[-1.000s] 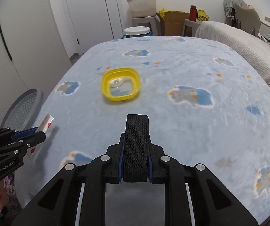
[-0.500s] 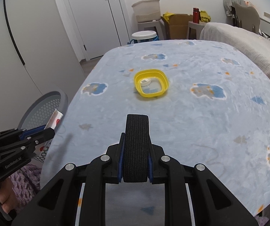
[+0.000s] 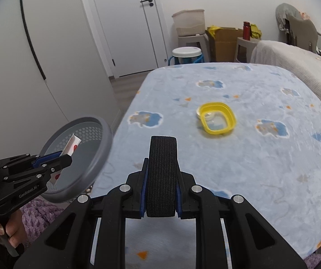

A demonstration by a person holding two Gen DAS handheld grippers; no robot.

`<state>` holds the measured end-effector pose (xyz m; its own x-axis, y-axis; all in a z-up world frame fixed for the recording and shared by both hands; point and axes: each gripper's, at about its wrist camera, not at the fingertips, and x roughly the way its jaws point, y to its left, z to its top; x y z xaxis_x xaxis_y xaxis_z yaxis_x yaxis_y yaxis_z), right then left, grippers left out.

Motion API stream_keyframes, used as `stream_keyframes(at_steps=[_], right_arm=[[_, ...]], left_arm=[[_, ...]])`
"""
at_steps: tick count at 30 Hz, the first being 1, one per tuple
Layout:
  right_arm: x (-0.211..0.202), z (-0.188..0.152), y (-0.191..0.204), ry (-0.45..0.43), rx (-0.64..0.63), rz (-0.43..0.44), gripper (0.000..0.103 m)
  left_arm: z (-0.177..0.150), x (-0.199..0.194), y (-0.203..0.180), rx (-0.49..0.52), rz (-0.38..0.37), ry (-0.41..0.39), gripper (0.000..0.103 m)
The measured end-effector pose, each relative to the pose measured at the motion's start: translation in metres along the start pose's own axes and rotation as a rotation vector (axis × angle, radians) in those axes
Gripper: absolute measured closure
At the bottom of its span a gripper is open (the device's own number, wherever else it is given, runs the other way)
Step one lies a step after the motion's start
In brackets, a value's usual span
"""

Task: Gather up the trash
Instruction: 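Carry both items over the wastebasket and open both tools to drop them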

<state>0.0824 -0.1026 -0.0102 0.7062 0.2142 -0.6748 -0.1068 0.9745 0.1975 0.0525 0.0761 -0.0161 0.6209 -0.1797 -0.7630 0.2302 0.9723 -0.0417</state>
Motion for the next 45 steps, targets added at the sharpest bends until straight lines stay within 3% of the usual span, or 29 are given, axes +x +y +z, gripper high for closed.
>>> stream_keyframes(at_steps=[12,21,30,45], right_arm=[[0.041,0.025,0.075,0.018,-0.108,0.108,0.084],[0.074,0.034,0.117,0.056,-0.164,0.182,0.084],[0.098,0.032,0.138,0.102,-0.186,0.23,0.084],[0.108,0.034,0.148,0.12,-0.223,0.236,0.082]], left_arm=[[0.015,0.011,0.078,-0.087,0.079,-0.023,0.087],[0.006,0.02,0.121,-0.183,0.112,-0.008,0.087],[-0.004,0.03,0.134,-0.217,0.127,0.028,0.087],[-0.005,0.034,0.135,-0.216,0.145,0.034,0.087]])
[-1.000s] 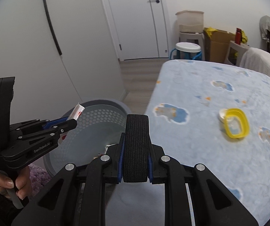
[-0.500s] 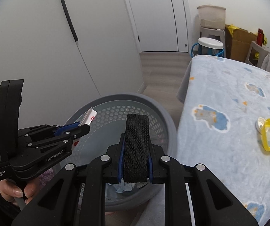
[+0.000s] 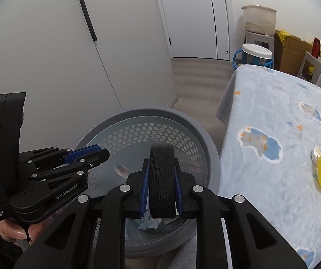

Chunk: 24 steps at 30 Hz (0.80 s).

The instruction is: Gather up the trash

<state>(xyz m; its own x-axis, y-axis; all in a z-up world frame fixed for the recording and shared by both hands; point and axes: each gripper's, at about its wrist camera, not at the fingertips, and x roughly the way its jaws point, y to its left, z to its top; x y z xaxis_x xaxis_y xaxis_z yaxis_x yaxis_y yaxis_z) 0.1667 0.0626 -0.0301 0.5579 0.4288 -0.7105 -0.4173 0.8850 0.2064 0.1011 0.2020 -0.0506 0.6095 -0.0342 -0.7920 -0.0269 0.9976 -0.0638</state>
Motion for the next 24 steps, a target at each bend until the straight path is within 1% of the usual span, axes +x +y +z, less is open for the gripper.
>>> stream_keyframes(at_steps=[3,4,5,6,7,8,11,17,24], right_arm=[[0.001,0.002,0.0,0.004,-0.001,0.004,0.081],[0.001,0.002,0.0,0.006,-0.002,0.004,0.08],[0.001,0.003,0.0,0.005,-0.001,0.003,0.077],[0.0,0.003,0.0,-0.002,0.0,0.0,0.069],[-0.003,0.003,0.0,-0.01,0.001,-0.001,0.062],[-0.003,0.003,-0.001,-0.015,0.002,-0.001,0.059],[-0.004,0.003,-0.002,-0.017,0.01,-0.005,0.057],[-0.004,0.0,-0.004,-0.012,0.021,-0.006,0.056],[-0.005,-0.001,-0.005,-0.014,0.027,-0.008,0.055]], left_arm=[[0.0,0.0,0.001,-0.003,0.001,-0.004,0.086],[0.0,0.0,0.002,-0.005,0.004,-0.004,0.08],[0.0,-0.001,0.004,-0.009,0.009,-0.004,0.07],[0.0,-0.001,0.005,-0.013,0.014,-0.006,0.066],[0.0,-0.002,0.006,-0.017,0.017,-0.01,0.058],[0.0,-0.002,0.007,-0.02,0.02,-0.012,0.054],[0.0,-0.003,0.008,-0.023,0.025,-0.015,0.045],[0.001,-0.002,0.011,-0.036,0.028,-0.011,0.039],[0.0,-0.002,0.01,-0.032,0.03,-0.01,0.037]])
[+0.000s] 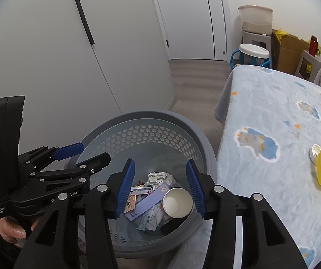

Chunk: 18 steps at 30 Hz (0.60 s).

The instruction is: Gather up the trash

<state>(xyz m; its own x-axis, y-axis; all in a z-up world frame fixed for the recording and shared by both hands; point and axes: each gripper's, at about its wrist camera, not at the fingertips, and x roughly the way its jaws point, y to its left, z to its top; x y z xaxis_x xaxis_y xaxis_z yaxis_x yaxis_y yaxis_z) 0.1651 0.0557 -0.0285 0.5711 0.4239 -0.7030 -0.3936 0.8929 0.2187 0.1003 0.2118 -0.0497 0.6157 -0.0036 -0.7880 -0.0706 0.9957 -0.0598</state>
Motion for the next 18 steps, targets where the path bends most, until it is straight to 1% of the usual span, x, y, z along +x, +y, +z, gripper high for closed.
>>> stream_keyframes(at_steps=[10,18], right_arm=[[-0.0009,-0.0046,-0.0034,0.001,0.014,-0.005,0.053],[-0.0023,-0.0084,-0.0073,0.003,0.024,-0.014,0.051]], left_arm=[[0.0004,0.0011,0.0008,0.005,0.002,0.008,0.036],[-0.0002,0.0014,-0.0008,0.007,-0.002,0.006,0.033]])
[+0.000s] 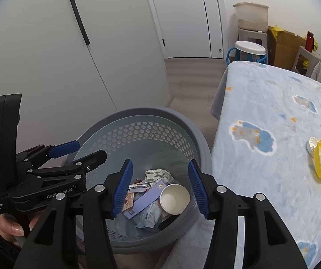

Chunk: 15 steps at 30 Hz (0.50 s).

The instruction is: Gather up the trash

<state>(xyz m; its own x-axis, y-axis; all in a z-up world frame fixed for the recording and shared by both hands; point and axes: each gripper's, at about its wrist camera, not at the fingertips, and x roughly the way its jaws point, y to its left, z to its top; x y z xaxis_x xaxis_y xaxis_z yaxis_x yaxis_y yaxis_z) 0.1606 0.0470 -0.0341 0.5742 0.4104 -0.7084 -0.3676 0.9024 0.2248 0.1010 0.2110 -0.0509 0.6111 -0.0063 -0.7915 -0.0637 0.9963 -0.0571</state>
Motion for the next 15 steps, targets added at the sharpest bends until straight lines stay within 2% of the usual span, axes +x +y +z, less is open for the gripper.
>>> stream_keyframes(at_steps=[15], right_arm=[[-0.007,-0.01,-0.019,-0.001,0.04,-0.039,0.043]], left_arm=[[-0.004,-0.001,-0.008,0.029,-0.014,-0.003,0.031]])
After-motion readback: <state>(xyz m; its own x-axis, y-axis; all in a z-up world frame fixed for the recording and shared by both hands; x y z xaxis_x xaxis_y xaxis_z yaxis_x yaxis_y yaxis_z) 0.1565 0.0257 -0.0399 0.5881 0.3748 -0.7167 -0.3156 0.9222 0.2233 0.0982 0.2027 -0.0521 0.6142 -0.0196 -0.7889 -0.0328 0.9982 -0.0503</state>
